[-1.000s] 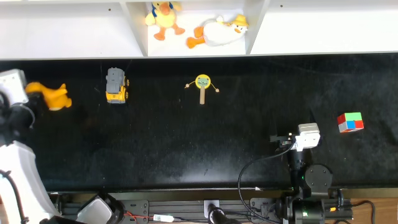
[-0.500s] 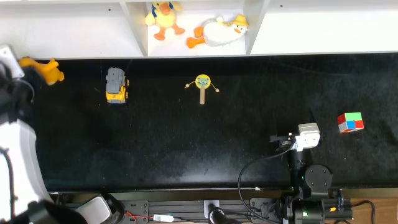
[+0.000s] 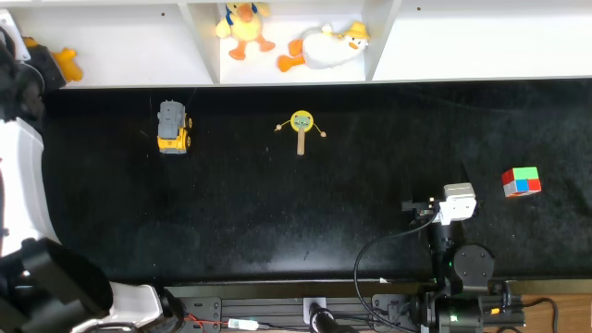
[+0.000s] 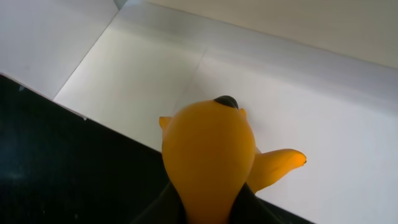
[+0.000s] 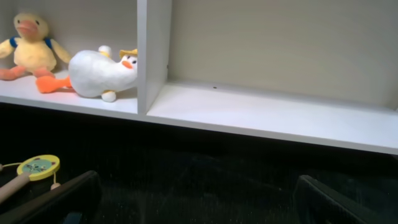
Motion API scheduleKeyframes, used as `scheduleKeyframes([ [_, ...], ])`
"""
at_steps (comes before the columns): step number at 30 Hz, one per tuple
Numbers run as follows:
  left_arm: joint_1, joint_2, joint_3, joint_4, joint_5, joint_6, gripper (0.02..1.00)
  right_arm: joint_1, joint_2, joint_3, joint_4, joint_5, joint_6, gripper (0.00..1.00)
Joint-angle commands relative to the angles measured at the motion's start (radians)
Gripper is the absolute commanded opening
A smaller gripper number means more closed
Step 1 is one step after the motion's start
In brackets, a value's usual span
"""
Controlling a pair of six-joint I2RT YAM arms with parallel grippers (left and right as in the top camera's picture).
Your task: Store Toys
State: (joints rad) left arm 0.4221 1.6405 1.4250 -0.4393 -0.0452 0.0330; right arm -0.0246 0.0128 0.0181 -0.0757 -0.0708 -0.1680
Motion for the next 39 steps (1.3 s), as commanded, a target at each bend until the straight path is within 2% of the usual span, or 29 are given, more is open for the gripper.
scheduleKeyframes([
  [1, -0.003, 0.022, 0.038, 0.013, -0.028, 0.046, 0.141, 0.004, -0.008, -0.013, 0.003, 0.009, 0.008, 0.993],
  [30, -0.008, 0.127, 0.038, 0.104, 0.022, 0.048, 0.185, 0.004, -0.008, -0.013, 0.003, 0.009, 0.008, 0.996],
  [35, -0.011, 0.133, 0.038, 0.124, 0.029, 0.048, 0.253, 0.004, -0.008, -0.013, 0.003, 0.009, 0.008, 0.996],
  [37, -0.014, 0.135, 0.038, 0.124, 0.029, 0.048, 0.327, 0.004, -0.008, -0.013, 0.003, 0.009, 0.008, 0.996],
  [39, -0.015, 0.135, 0.038, 0.124, 0.029, 0.048, 0.457, 0.004, -0.008, -0.013, 0.003, 0.009, 0.008, 0.996],
])
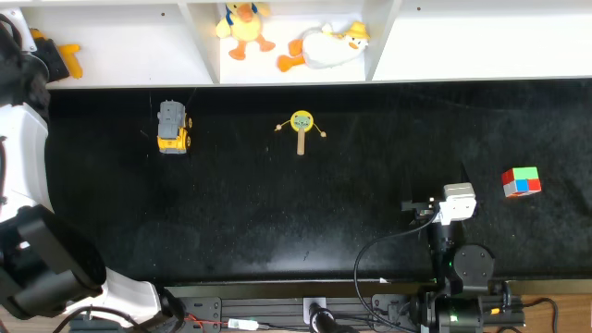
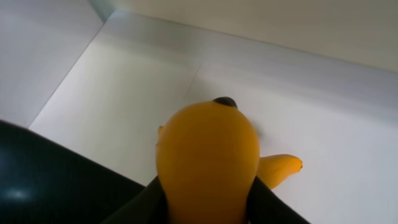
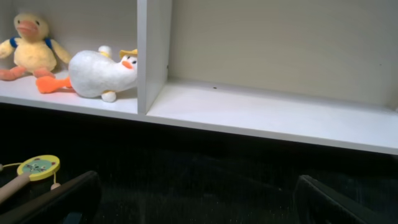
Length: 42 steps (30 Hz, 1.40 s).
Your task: Store Toys
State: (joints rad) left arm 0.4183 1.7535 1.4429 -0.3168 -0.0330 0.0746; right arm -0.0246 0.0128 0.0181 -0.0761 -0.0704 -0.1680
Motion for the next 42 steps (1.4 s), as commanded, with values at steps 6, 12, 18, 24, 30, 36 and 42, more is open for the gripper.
scheduleKeyframes([
  [6, -0.021, 0.021, 0.020, 0.018, 0.016, 0.007, 0.673, 0.004, -0.008, -0.013, 0.004, 0.009, 0.008, 0.996],
  [12, -0.029, -0.002, 0.020, 0.017, 0.011, 0.007, 0.972, 0.004, -0.008, -0.013, 0.004, 0.008, 0.008, 0.993],
  [18, -0.027, -0.077, 0.018, -0.034, -0.015, 0.008, 0.996, 0.004, -0.008, -0.013, 0.004, 0.008, 0.008, 0.993],
  [24, -0.027, -0.166, 0.006, -0.183, -0.025, 0.023, 0.998, 0.004, -0.008, -0.013, 0.004, 0.008, 0.008, 0.996],
  [30, -0.028, -0.324, -0.144, -0.217, -0.025, 0.024, 0.998, 0.004, -0.008, -0.013, 0.004, 0.008, 0.008, 0.996],
  [36, -0.059, -0.597, -0.396, -0.217, 0.042, -0.040, 0.998, 0.004, -0.008, -0.013, 0.004, 0.009, 0.008, 0.996],
  [42, -0.232, -0.789, -0.628, -0.182, -0.008, -0.190, 0.998, 0.004, -0.008, -0.013, 0.004, 0.009, 0.008, 0.996],
])
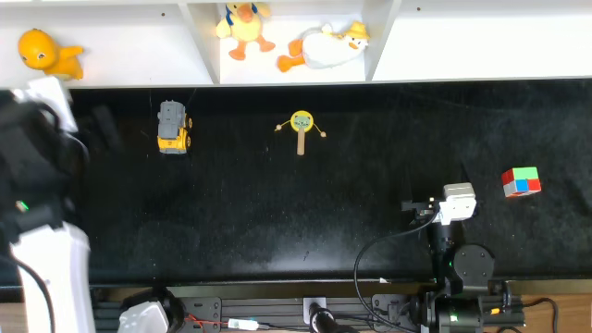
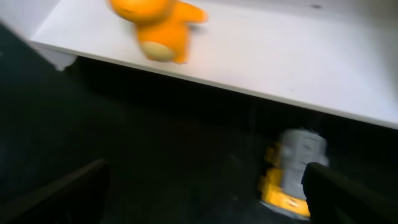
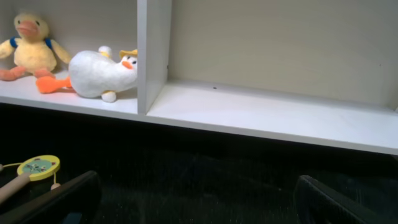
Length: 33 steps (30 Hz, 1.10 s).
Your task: Store Toys
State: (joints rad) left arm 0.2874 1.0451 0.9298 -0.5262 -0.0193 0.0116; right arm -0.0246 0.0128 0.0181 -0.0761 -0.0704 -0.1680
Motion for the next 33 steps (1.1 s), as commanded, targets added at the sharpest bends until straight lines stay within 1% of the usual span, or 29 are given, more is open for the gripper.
scheduleKeyframes([
  [1, -0.130, -0.093, -0.141, 0.040, -0.038, -0.156, 0.998, 0.004, -0.008, -0.013, 0.004, 0.008, 0.008, 0.996],
  [4, -0.212, -0.109, -0.219, 0.094, -0.104, -0.261, 0.998, 0.004, -0.008, -0.013, 0.004, 0.009, 0.008, 0.996],
  [5, -0.231, -0.106, -0.237, 0.108, -0.115, -0.273, 0.998, 0.004, -0.008, -0.013, 0.004, 0.009, 0.008, 0.996],
  [12, -0.310, 0.011, -0.299, 0.250, -0.117, -0.283, 1.000, 0.004, -0.008, -0.013, 0.004, 0.008, 0.008, 0.996],
  [16, -0.307, 0.140, -0.299, 0.356, -0.117, -0.294, 1.000, 0.004, -0.008, -0.013, 0.004, 0.009, 0.008, 0.996],
  [20, -0.275, 0.250, -0.298, 0.437, -0.113, -0.301, 0.998, 0.004, -0.008, -0.013, 0.004, 0.009, 0.008, 0.996],
  [23, -0.252, 0.308, -0.298, 0.473, -0.079, -0.292, 0.998, 0.004, -0.008, -0.013, 0.004, 0.009, 0.008, 0.996],
  [26, -0.243, 0.360, -0.296, 0.513, -0.048, -0.253, 0.998, 0.004, -0.008, -0.013, 0.004, 0.008, 0.008, 0.993],
  [29, -0.243, 0.405, -0.288, 0.539, -0.032, -0.234, 0.998, 0.004, -0.008, -0.013, 0.004, 0.008, 0.008, 0.996],
  [31, -0.243, 0.426, -0.282, 0.553, 0.003, -0.196, 0.996, 0.004, -0.008, -0.013, 0.004, 0.009, 0.008, 0.993],
  [33, -0.243, 0.439, -0.279, 0.556, 0.006, -0.191, 0.996, 0.004, -0.008, -0.013, 0.004, 0.008, 0.008, 0.993],
])
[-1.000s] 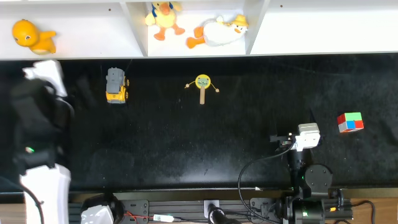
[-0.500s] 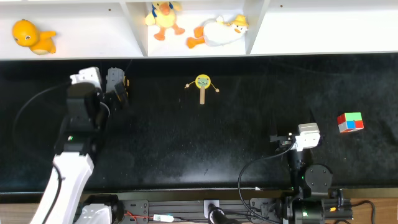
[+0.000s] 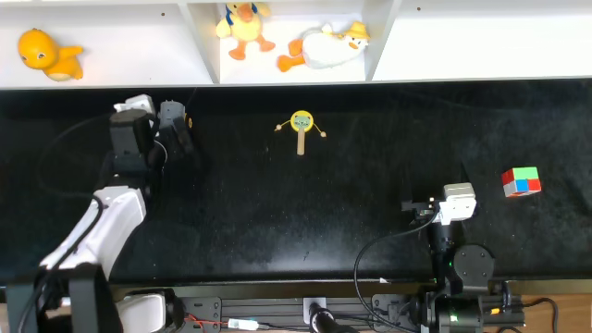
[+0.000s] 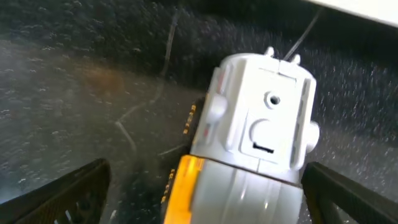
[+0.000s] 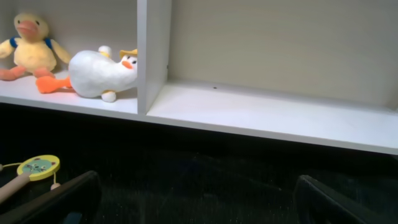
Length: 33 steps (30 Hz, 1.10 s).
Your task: Store Toys
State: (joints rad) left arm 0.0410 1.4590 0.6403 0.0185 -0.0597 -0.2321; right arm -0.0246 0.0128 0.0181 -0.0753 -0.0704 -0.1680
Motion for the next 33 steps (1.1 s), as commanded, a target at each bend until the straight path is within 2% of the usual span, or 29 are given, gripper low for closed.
scheduleKeyframes([
  [1, 0.003, 0.029, 0.011, 0.011, 0.042, 0.054, 0.996, 0.004, -0.008, -0.013, 0.003, 0.008, 0.008, 0.996],
  [10, 0.003, 0.034, 0.011, 0.015, 0.010, 0.212, 0.974, 0.004, -0.008, -0.013, 0.003, 0.009, 0.008, 0.998],
  [15, 0.003, 0.037, 0.011, 0.025, 0.013, 0.236, 0.952, 0.004, -0.008, -0.013, 0.003, 0.008, 0.008, 0.996],
  [16, 0.003, 0.040, 0.011, 0.031, 0.013, 0.237, 0.919, 0.004, -0.008, -0.013, 0.003, 0.009, 0.008, 0.996],
  [20, 0.003, 0.048, 0.011, 0.053, 0.014, 0.236, 0.665, 0.004, -0.008, -0.013, 0.003, 0.009, 0.008, 0.996],
  [23, 0.003, 0.051, 0.011, 0.058, 0.018, 0.236, 0.540, 0.004, -0.008, -0.013, 0.003, 0.009, 0.008, 0.996],
  [29, 0.003, 0.046, 0.011, 0.056, 0.022, 0.235, 0.461, 0.004, -0.008, -0.013, 0.003, 0.009, 0.008, 0.996],
  [33, 0.003, -0.002, 0.010, 0.028, 0.021, 0.236, 0.443, 0.004, -0.008, -0.013, 0.003, 0.009, 0.008, 0.993],
])
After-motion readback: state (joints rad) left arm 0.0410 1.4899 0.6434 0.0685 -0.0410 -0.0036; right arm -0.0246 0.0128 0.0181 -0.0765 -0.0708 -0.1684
